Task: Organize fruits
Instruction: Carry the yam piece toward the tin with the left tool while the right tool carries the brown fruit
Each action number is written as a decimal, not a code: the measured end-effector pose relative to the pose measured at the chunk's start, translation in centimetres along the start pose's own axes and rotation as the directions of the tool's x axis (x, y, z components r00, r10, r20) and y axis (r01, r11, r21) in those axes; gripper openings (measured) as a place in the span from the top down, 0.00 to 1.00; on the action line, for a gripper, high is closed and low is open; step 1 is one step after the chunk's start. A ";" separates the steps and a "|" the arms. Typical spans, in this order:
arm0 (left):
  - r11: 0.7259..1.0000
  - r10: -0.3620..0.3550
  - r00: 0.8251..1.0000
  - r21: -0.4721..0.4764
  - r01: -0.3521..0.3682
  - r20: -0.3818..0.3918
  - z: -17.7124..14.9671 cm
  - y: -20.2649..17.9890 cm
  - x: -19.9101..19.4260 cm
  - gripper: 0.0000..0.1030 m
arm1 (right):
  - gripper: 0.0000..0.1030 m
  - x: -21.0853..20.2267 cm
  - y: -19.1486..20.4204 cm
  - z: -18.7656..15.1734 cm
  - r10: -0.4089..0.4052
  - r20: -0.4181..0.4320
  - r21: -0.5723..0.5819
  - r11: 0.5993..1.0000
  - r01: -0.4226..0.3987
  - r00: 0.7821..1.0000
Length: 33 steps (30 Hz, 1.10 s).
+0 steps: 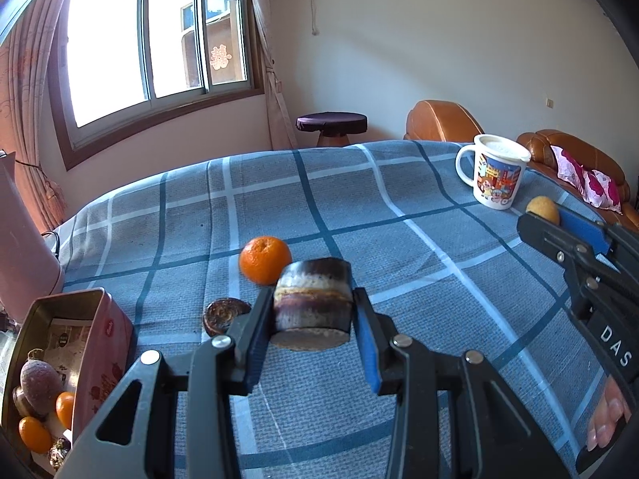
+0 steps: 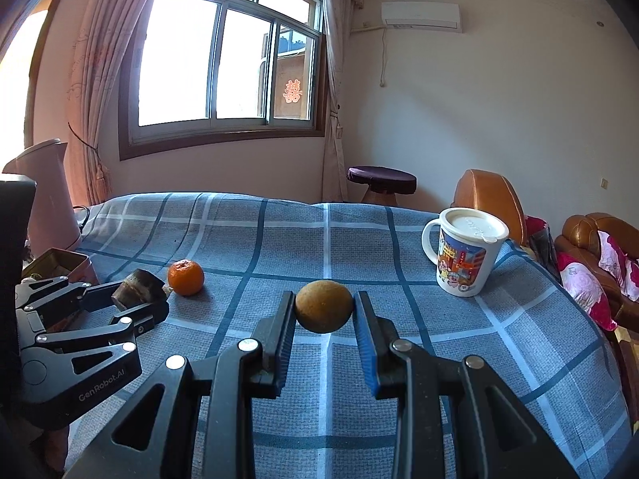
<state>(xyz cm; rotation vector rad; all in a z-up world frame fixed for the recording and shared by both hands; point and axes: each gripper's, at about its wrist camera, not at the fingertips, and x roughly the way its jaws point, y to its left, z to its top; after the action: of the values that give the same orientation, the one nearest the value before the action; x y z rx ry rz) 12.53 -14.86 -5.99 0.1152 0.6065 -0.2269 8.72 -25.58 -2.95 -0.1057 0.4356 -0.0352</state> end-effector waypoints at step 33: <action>0.995 0.073 0.997 -0.069 -0.070 0.039 -2.8 5.9 -4.9 0.61 | 0.70 -1.4 7.1 0.0 0.214 0.025 -0.037 0.976 -0.213 0.976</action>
<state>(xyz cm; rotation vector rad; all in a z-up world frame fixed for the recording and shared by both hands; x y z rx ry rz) 8.48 -7.82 -5.19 0.0666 0.5673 -0.1390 7.52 -18.42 -3.17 -0.0924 0.4173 0.1856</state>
